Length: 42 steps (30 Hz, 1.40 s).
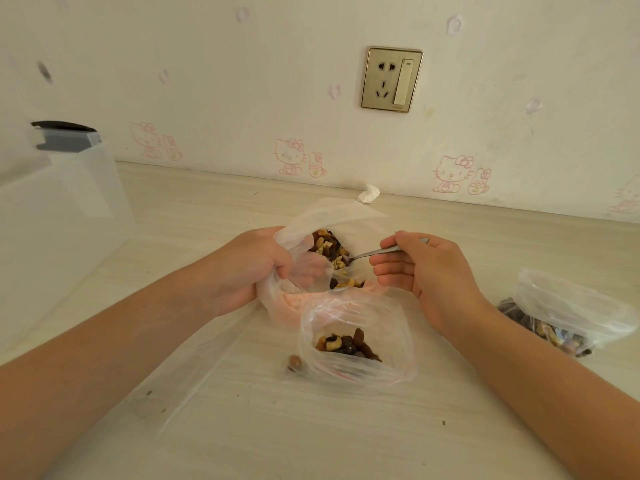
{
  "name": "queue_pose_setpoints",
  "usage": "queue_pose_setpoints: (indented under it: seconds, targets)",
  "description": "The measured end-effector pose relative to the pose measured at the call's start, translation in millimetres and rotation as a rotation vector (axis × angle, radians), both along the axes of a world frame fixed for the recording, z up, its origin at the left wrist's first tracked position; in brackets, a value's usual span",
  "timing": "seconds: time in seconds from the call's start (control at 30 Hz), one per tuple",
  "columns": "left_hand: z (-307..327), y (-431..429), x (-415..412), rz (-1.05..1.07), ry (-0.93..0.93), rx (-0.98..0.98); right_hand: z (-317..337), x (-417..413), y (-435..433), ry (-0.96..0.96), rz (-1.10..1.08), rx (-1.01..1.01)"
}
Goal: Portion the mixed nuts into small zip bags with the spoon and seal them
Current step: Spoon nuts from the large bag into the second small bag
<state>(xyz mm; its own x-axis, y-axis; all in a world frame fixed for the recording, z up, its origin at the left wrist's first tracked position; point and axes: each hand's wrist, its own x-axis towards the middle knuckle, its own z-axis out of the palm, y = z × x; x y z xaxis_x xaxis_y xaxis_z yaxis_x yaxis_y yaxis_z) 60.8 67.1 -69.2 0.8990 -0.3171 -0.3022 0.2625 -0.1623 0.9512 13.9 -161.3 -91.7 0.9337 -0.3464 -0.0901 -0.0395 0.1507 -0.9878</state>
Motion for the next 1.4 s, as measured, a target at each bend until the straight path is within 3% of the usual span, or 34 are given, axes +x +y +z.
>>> queue_pose_setpoints:
  seconds: [0.3,0.43,0.6,0.73,0.83,0.97,1.4]
  targets:
    - [6,12,2,-0.094,-0.076,0.19,-3,4,-6,0.031,-0.008,0.154]
    - [7,17,1,-0.08,-0.171,0.384,-2,4,-7,0.028,-0.019,0.162]
    - [5,24,-7,0.051,-0.67,0.557,1,2,-7,0.018,-0.034,0.158]
    - [18,24,-29,0.057,-1.074,0.53,5,-2,-8,-0.001,-0.059,0.151]
    - [27,22,-46,-0.133,-0.945,0.511,7,-4,-7,-0.012,-0.057,0.15]
    - [22,18,-53,-0.29,-0.733,0.688,11,-7,-6,-0.023,-0.04,0.15]
    - [9,18,-47,-0.368,-0.569,0.662,29,-19,-1,-0.158,0.081,0.169]
